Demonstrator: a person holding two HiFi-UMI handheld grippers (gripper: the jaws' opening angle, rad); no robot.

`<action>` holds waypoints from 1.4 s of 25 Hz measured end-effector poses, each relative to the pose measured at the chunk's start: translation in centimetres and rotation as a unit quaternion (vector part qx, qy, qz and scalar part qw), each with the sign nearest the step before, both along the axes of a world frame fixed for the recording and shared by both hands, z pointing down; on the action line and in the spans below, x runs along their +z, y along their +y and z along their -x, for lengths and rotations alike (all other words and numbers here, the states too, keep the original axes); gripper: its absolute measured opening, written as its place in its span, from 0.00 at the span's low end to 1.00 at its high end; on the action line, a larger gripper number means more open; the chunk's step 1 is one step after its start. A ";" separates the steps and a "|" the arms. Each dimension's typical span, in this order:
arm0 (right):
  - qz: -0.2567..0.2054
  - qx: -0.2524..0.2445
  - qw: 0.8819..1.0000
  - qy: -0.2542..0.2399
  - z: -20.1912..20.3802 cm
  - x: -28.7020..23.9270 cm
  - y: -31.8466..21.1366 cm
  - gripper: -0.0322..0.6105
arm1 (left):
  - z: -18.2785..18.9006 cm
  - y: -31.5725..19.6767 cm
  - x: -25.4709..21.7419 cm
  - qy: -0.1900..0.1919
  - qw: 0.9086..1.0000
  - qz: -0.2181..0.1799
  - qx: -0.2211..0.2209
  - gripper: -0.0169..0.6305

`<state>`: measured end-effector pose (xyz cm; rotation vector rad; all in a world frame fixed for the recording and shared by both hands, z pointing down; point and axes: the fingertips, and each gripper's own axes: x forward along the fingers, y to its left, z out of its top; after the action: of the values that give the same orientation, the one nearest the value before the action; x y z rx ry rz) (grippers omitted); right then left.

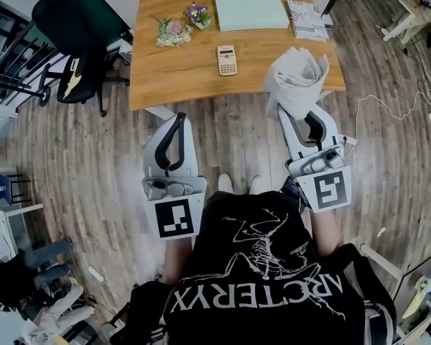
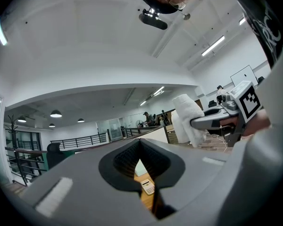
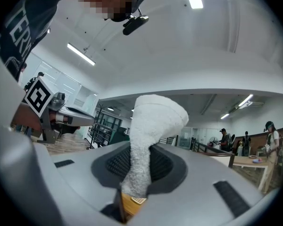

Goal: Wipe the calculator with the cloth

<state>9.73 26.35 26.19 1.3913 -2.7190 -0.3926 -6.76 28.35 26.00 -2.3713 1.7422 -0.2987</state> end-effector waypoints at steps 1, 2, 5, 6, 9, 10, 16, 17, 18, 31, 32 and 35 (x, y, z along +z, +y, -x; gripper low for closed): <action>-0.002 -0.002 1.000 0.003 -0.2 0.0 0.0 0.19 | -0.2 0.0 0.0 0.001 1.000 0.000 -0.003 0.04; -0.004 -0.004 1.000 0.005 -0.4 0.0 0.0 0.19 | -0.4 0.0 0.1 0.001 1.000 -0.001 -0.006 0.04; -0.006 -0.012 1.000 0.012 -1.4 0.4 -0.3 0.19 | -1.4 -0.2 0.5 -0.004 1.000 0.000 -0.012 0.04; -0.007 -0.014 1.000 0.013 -1.9 0.5 -0.5 0.19 | -1.8 -0.4 0.5 -0.005 1.000 -0.002 -0.014 0.04; -0.003 -0.019 1.000 0.018 -3.1 1.0 -1.1 0.19 | -2.9 -1.1 0.4 0.000 1.000 -0.009 -0.020 0.04; -0.001 -0.020 1.000 0.021 -3.4 1.1 -1.4 0.19 | -3.2 -1.4 0.4 0.001 1.000 -0.011 -0.021 0.04; -0.002 -0.028 0.999 0.018 -3.7 1.3 -4.9 0.19 | -3.7 -4.2 1.1 0.002 1.000 -0.002 -0.027 0.04; -0.002 -0.030 0.999 0.019 -3.4 1.3 -5.8 0.19 | -3.5 -5.1 1.1 0.001 1.000 -0.003 -0.028 0.04; -0.003 -0.031 0.999 0.019 -3.1 1.4 -6.7 0.19 | -3.3 -6.1 1.1 0.001 1.000 -0.005 -0.028 0.04; 0.002 0.006 1.000 0.031 4.5 0.7 -25.7 0.19 | 4.4 -25.6 2.3 0.017 1.000 0.021 -0.010 0.04; -0.001 0.010 0.999 0.034 5.1 0.5 -27.2 0.19 | 5.3 -26.9 2.5 0.015 1.000 0.025 -0.011 0.04; -0.001 0.018 0.999 0.033 6.8 0.3 -30.7 0.19 | 7.5 -30.4 2.7 0.015 0.999 0.029 -0.010 0.04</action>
<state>2.98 -4.37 26.50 1.4006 -2.6379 -0.4325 -14.29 -2.07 28.74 -2.4128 1.7954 -0.3218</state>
